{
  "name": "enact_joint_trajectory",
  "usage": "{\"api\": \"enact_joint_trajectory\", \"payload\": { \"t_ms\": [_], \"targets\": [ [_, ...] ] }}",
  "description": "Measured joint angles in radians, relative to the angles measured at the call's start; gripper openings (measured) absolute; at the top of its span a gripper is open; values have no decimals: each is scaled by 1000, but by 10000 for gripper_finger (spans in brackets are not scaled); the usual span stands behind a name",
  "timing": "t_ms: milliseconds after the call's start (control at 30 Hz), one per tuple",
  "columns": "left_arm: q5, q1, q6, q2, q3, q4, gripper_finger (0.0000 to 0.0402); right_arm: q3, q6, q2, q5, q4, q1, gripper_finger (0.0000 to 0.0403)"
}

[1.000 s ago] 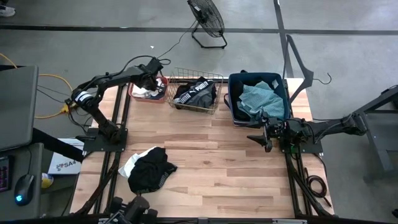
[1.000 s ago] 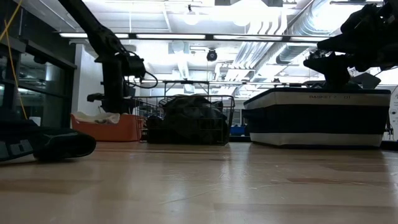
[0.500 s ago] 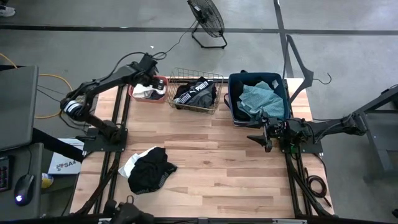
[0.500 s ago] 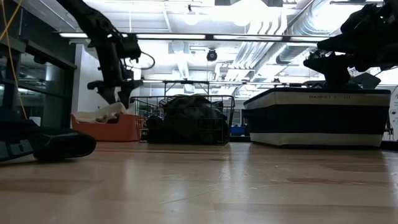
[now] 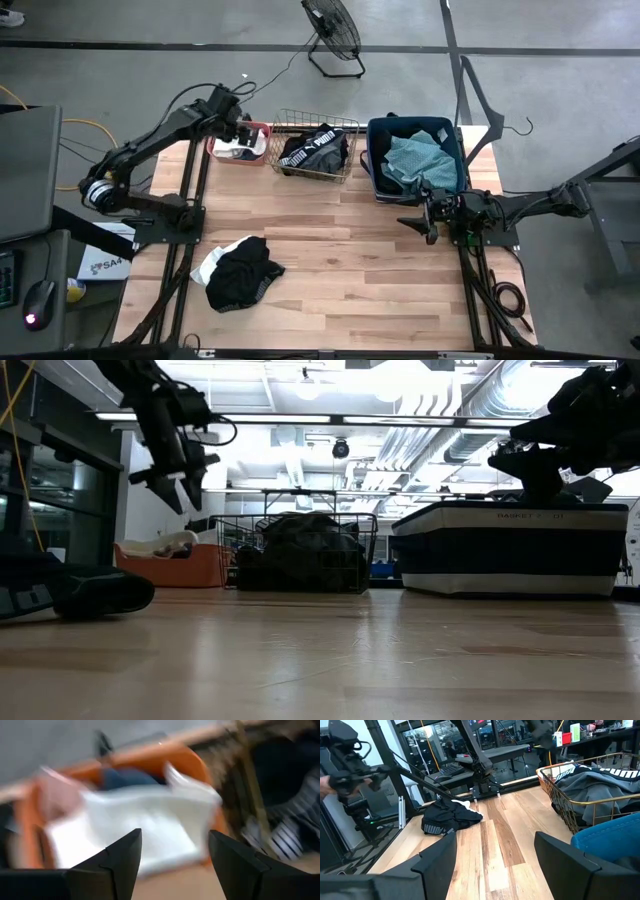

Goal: Pick & Place Cloths
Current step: Put the black boxer into the gold wire basket

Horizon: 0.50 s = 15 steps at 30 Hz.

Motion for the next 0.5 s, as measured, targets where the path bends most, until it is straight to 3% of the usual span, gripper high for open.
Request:
{"api": "enact_joint_trajectory", "payload": {
  "t_ms": [167, 300, 500],
  "targets": [
    [193, -47, 42, -71, 0, -181, 223, 0, 0, 0, 0, 0, 0, 259],
    [209, -163, 38, -120, 0, -312, 223, 0, 0, 0, 0, 0, 0, 259],
    [207, -449, -88, -148, 0, -354, 223, 0, 0, 0, 0, 0, 0, 259]
  ]
}}
